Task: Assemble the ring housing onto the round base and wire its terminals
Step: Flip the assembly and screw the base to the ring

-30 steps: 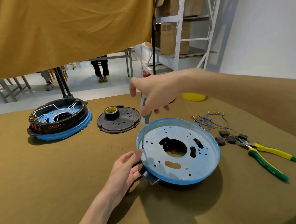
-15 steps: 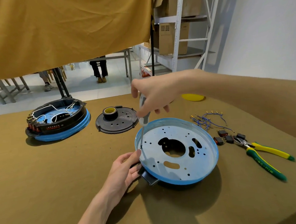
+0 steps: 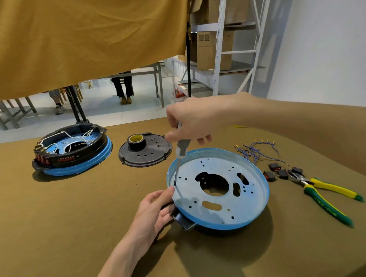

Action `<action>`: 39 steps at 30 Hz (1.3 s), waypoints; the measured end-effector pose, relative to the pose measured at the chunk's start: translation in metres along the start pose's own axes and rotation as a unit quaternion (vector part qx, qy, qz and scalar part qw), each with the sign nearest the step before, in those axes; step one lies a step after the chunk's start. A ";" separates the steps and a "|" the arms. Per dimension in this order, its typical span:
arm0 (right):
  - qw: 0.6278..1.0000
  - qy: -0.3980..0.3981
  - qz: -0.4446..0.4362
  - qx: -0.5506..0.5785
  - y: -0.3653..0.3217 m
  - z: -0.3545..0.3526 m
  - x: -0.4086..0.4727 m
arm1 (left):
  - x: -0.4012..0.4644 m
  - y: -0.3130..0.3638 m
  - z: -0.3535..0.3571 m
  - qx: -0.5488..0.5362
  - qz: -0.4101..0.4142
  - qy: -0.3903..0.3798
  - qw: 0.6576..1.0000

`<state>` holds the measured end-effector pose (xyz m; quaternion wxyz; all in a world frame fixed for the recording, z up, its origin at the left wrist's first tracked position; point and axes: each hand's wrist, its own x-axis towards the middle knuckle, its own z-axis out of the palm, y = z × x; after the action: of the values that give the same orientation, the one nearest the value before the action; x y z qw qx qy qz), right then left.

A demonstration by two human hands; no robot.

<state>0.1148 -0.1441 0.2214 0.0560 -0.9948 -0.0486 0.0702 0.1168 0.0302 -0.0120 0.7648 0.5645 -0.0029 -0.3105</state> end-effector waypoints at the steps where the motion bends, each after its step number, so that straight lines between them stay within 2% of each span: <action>1: 1.000 -0.015 -0.006 0.013 0.000 -0.003 -0.001 | 0.000 0.000 0.000 0.002 0.002 0.000 1.000; 3: 0.999 -0.028 -0.015 0.029 0.000 -0.007 -0.001 | 0.001 -0.002 -0.001 0.002 0.003 0.004 1.000; 7: 1.000 -0.004 -0.005 -0.014 -0.003 -0.002 0.002 | 0.003 -0.003 -0.002 0.003 0.001 0.007 1.000; 10: 0.999 -0.029 -0.019 0.027 -0.002 -0.008 0.000 | 0.003 -0.003 -0.001 0.008 0.002 0.008 1.000; 14: 1.000 0.011 -0.004 -0.025 -0.003 0.001 0.005 | 0.003 -0.004 -0.002 0.014 0.008 0.010 1.000; 18: 0.998 -0.047 -0.031 0.031 -0.003 -0.006 0.001 | 0.003 -0.004 -0.002 0.007 0.011 0.015 1.000; 22: 0.999 0.022 -0.033 -0.019 -0.006 0.003 0.004 | 0.003 -0.004 -0.001 0.004 0.012 0.022 1.000; 26: 0.998 -0.024 -0.042 0.037 -0.004 -0.001 0.001 | 0.003 -0.005 -0.001 0.008 0.014 0.014 1.000; 29: 1.000 0.008 -0.027 0.001 -0.004 0.004 0.003 | 0.002 -0.004 -0.002 0.012 0.012 0.014 1.000; 33: 0.998 -0.026 -0.046 0.037 0.001 -0.004 0.002 | 0.004 -0.005 -0.003 0.017 0.011 0.012 1.000; 37: 0.998 0.047 -0.032 -0.023 0.003 0.005 0.008 | 0.005 -0.007 -0.004 0.011 0.019 0.016 1.000; 39: 0.999 0.009 -0.031 0.008 0.005 0.001 0.007 | 0.005 -0.007 -0.004 0.008 0.019 0.012 1.000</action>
<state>0.1220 -0.1479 0.2191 0.0663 -0.9930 -0.0780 0.0596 0.1190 0.0299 -0.0210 0.7661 0.5740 -0.0063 -0.2891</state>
